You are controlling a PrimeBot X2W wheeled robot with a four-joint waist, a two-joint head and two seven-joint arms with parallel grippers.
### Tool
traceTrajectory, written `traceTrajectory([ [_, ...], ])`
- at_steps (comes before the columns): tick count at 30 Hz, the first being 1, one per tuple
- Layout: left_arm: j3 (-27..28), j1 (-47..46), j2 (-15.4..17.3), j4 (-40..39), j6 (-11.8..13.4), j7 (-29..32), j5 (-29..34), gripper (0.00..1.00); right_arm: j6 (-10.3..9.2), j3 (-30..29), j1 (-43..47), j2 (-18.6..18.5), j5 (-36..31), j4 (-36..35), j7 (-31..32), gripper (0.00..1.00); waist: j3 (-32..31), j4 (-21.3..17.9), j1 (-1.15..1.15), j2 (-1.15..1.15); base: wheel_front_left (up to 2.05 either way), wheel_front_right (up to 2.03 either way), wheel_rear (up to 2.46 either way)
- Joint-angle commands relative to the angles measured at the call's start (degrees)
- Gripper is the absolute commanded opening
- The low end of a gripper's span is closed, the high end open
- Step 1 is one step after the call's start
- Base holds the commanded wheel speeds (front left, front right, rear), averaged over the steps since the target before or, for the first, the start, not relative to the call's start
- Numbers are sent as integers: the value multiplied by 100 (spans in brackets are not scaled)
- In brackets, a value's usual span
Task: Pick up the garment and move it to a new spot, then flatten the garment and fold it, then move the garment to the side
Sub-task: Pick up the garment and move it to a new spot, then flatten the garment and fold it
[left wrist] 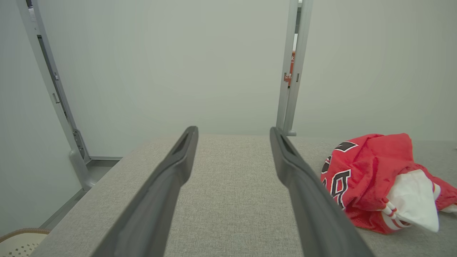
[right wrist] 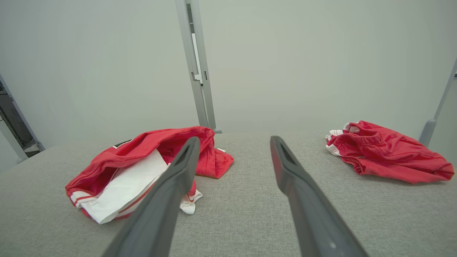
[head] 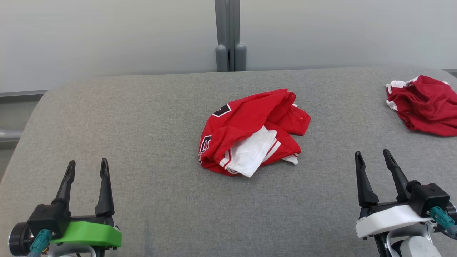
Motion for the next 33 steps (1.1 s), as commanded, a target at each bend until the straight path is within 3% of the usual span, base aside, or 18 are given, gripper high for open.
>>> traceTrajectory([
  [1,77,140,-51,-41,-77,0,43,100,-11,21,57,-34,-14,-28,-16,100,-37,48,0,0,0,0,0],
  [15,525,425,-484,6,-538,0,384,100,-11,116,243,-43,82,-71,-16,100,-50,156,0,0,0,0,0],
  [33,681,345,-674,177,-682,-1,635,100,-11,169,207,6,108,19,-16,100,-33,105,0,0,0,0,0],
])
